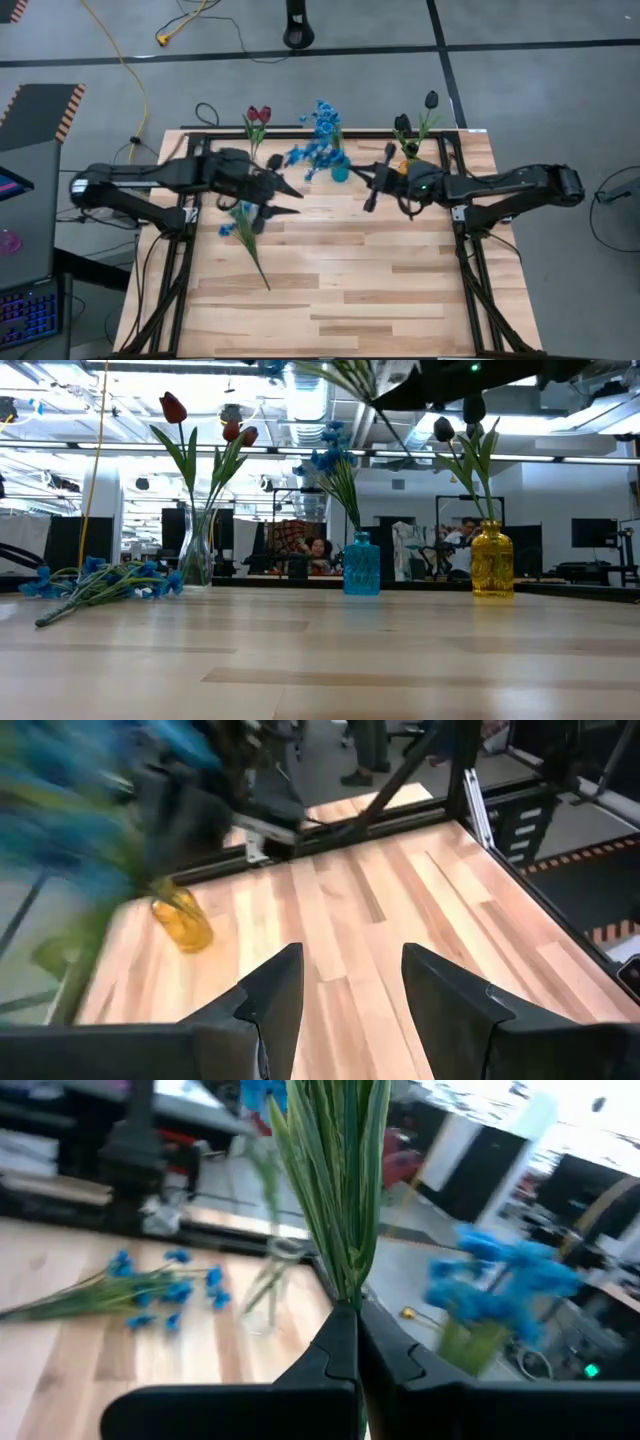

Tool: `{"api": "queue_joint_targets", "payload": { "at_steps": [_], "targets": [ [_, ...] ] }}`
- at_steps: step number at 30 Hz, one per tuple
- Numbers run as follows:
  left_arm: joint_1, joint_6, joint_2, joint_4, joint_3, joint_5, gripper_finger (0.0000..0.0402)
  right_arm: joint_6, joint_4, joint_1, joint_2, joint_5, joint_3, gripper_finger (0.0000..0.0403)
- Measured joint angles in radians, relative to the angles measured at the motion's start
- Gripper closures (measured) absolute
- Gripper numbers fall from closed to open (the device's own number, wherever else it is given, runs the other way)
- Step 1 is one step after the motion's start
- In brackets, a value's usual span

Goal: Sort flowers into vase by color
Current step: Put the bottom blue flowers into the blue vase

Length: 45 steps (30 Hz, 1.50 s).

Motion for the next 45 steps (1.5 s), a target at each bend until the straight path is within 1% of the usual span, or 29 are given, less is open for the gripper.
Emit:
{"api": "queue_joint_targets", "payload": {
  "at_steps": [4,7,10,16,20,24,26,30,35,42,45],
  "targets": [
    [-0.030,-0.018,0.089,0.111,0.000,-0.025,0.0242,0.048,0.011,-0.006,-0.072,0.073,-0.046,0.0380],
    [-0.050,-0.051,0.162,0.219,0.000,-0.093,0.0242,0.102,0.007,-0.006,-0.101,0.145,-0.064,0.0380],
    [-0.065,-0.085,0.238,0.338,0.000,-0.197,0.0242,0.137,0.018,-0.004,-0.101,0.205,-0.066,0.0380],
    [-0.073,-0.195,0.366,0.567,0.000,-0.459,0.0242,0.142,0.059,-0.003,-0.059,0.193,-0.066,0.0380],
    [-0.073,-0.262,0.417,0.648,0.000,-0.617,0.0242,0.142,0.054,0.008,-0.046,0.193,-0.067,0.0380],
    [-0.072,-0.313,0.434,0.657,0.000,-0.734,0.0242,0.137,0.060,0.034,-0.050,0.193,-0.067,0.0380],
    [-0.072,-0.327,0.434,0.664,0.000,-0.750,0.0242,0.136,0.070,0.045,-0.050,0.189,-0.067,0.0380],
    [-0.072,-0.334,0.434,0.723,0.000,-0.748,0.0242,0.134,0.080,0.060,-0.049,0.189,-0.067,0.0380],
    [-0.072,-0.337,0.434,0.774,0.000,-0.702,0.0242,0.133,0.108,0.078,-0.049,0.188,-0.067,0.0380],
    [-0.072,-0.336,0.434,0.813,0.000,-0.700,0.0242,0.134,0.124,0.102,-0.049,0.188,-0.067,0.0380],
    [-0.072,-0.336,0.434,0.821,0.000,-0.672,0.0242,0.134,0.133,0.113,-0.049,0.188,-0.067,0.0380]
  ]
}}
